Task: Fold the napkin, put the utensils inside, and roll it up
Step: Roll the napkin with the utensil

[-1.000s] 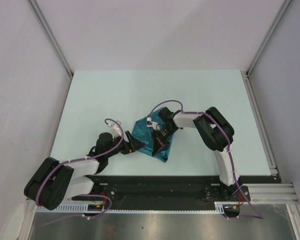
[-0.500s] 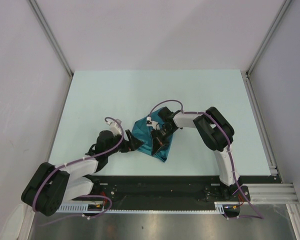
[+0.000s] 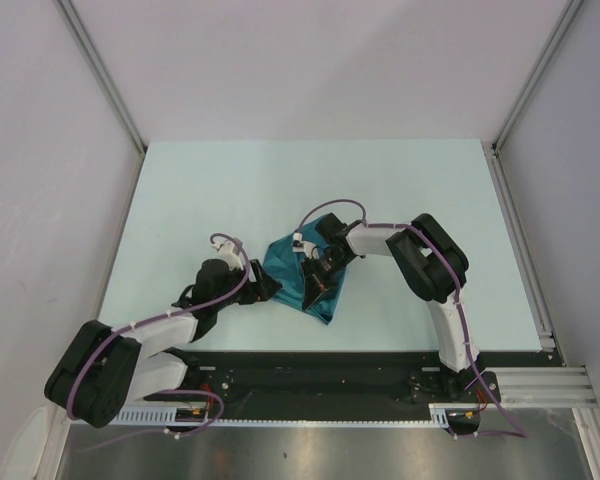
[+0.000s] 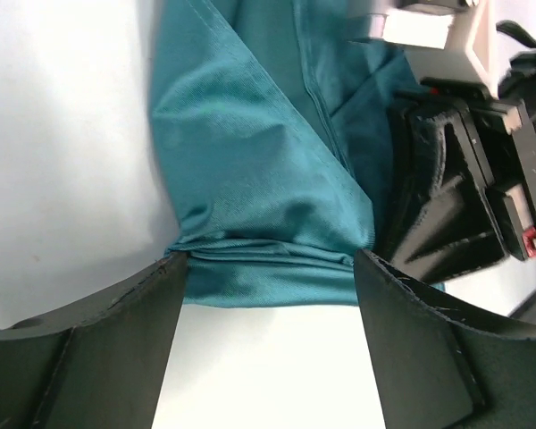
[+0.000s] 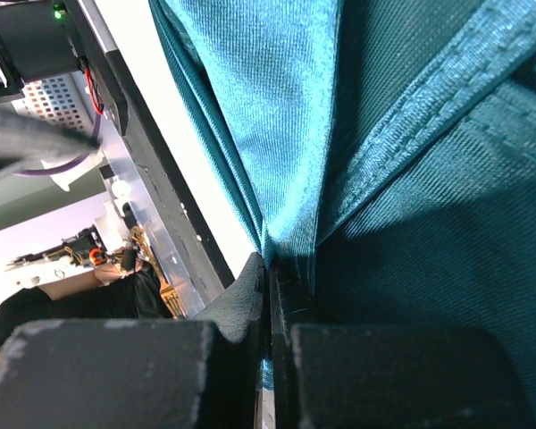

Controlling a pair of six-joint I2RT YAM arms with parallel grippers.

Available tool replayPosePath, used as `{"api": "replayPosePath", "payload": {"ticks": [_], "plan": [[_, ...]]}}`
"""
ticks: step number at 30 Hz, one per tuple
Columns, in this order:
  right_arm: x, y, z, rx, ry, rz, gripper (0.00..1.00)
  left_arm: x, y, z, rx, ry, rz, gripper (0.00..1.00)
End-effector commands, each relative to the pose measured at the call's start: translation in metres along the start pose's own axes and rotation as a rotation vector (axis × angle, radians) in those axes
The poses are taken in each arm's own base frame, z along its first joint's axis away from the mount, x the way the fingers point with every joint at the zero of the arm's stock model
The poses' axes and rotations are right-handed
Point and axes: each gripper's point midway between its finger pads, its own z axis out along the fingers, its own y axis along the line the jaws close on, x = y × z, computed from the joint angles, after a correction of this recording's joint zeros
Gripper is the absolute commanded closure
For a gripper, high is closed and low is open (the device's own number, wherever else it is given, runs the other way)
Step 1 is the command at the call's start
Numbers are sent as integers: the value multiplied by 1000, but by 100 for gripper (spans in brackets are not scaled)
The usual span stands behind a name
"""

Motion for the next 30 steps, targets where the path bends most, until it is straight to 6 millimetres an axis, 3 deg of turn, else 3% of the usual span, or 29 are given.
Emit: {"api": "replayPosePath", "payload": {"ticks": [1,11,20,27,30], "plan": [[3,-11,3,24,18,32,100,2,39,-2,-196,-1,12,18],[4,-11,4,23,22,34,100,6,42,-2,-223,9,9,20],[4,-12,5,20,25,37,100,19,23,-5,-86,29,-7,21],[4,-11,5,16,25,37,100,25,30,4,-132,84,-47,38],[5,-8,5,-3,32,48,100,26,25,7,-122,104,-67,41]]}}
